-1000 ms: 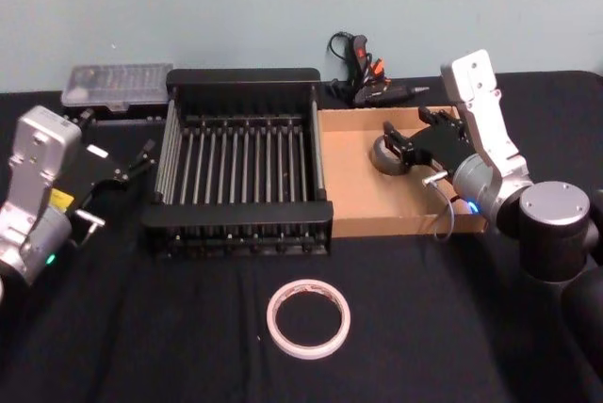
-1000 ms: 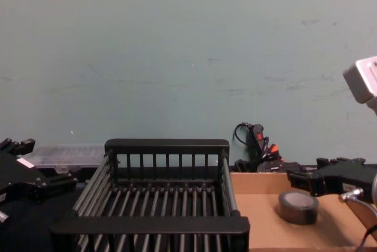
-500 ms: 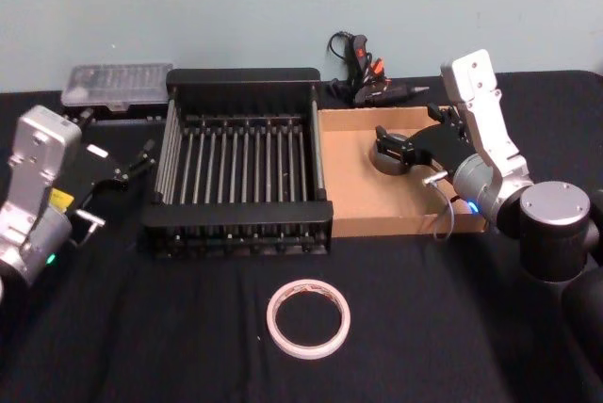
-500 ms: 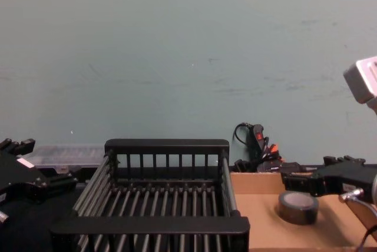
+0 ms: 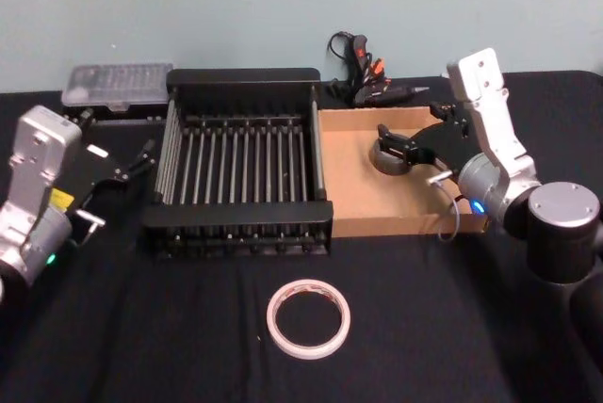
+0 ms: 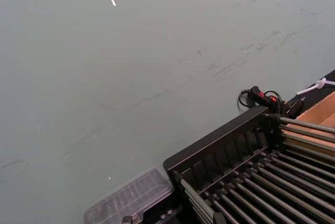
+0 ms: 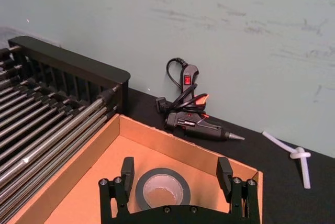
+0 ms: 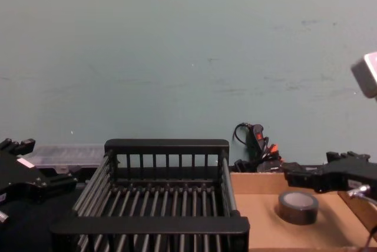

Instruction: Pick up the white tape and place it into the black box , Pick up the silver tape and place it into the brown box.

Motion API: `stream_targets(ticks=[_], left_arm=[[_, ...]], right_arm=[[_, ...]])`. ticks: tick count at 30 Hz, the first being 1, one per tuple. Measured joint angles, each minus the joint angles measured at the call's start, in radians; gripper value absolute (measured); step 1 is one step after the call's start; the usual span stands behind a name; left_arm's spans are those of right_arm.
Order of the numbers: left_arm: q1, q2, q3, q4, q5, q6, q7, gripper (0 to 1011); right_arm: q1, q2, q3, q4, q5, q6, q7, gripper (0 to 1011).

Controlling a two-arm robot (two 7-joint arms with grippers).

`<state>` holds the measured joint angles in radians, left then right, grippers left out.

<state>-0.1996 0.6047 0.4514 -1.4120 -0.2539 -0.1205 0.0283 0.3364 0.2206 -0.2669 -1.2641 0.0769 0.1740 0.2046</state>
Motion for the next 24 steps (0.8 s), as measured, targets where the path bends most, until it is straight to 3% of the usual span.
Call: stream_targets(ticks=[11, 24], left_arm=[[0.0, 0.0, 0.0, 0.0, 0.0, 0.0, 0.0, 1001], [0.0, 0.0, 0.0, 0.0, 0.0, 0.0, 0.0, 1001]], right_arm=[[-0.088, 0.05, 0.036, -0.147, 0.024, 0.009, 0.069, 1002], [-0.259, 0.182, 0.062, -0.354, 0.107, 0.002, 0.177, 1002]])
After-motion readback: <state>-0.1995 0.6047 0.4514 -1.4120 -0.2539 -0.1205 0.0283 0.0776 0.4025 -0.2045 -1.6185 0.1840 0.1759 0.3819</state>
